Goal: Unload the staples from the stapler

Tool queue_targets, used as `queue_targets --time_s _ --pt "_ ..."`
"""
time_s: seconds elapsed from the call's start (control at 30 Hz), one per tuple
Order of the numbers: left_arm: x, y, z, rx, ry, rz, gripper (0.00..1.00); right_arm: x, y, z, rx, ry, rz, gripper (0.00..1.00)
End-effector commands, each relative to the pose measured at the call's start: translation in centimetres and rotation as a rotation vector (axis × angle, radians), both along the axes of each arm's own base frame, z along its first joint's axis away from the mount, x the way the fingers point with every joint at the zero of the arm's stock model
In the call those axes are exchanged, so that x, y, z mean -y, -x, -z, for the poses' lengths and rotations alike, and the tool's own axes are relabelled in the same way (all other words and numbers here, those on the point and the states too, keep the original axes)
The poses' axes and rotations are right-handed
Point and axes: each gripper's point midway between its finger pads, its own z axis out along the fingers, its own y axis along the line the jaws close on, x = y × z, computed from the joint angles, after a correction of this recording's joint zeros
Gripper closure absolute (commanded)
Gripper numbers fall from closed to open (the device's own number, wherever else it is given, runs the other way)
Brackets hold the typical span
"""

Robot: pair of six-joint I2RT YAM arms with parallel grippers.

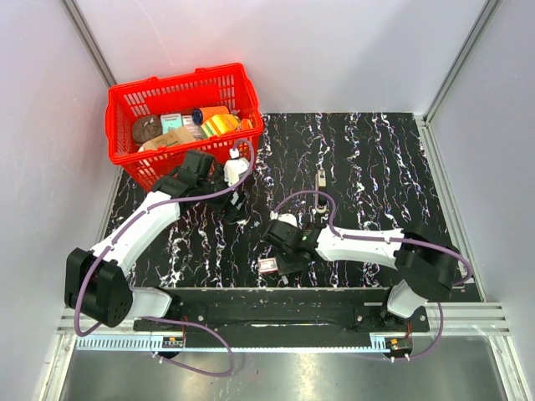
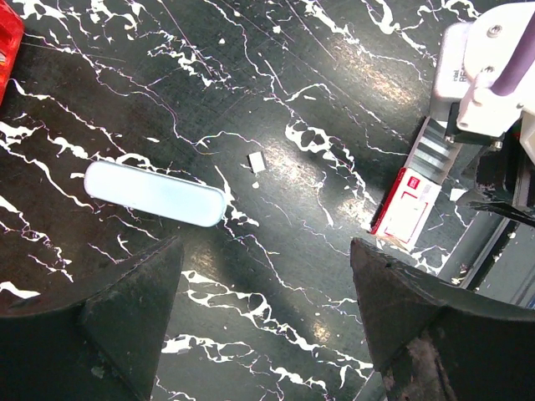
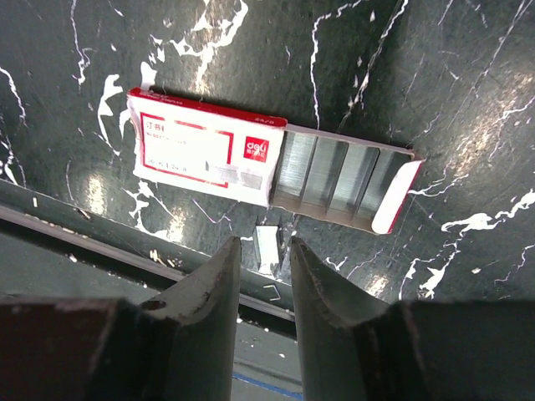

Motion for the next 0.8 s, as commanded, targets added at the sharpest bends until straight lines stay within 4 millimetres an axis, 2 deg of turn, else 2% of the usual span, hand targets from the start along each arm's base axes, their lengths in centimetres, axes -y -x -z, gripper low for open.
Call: queue_targets --time_s 0.0,0.13,0.33,0.5,0.77 --pt "0.2 -0.1 -1.2 0.041 0.03 0.018 0.14 -0.6 1.4 -0.6 -0.017 -0.034 -0.038 0.63" --pt "0.2 0.0 -0.9 0.033 0.028 0.021 0.14 0.0 2.4 0.2 -0.029 0.006 -0.04 0.57" --pt "0.0 -0.2 -1.0 0.04 0.019 0.02 0.14 -0.1 2.6 0.6 -0.005 0.04 -0.038 0.55" --pt "-0.1 -0.1 -1.0 0.052 0.011 0.024 0.14 0.1 3.1 1.6 0.01 0.099 -0.026 0.59" --pt "-0.3 -0.2 -1.6 0.059 0.004 0.023 0.14 0.2 2.9 1.6 0.034 0.118 -0.012 0.67"
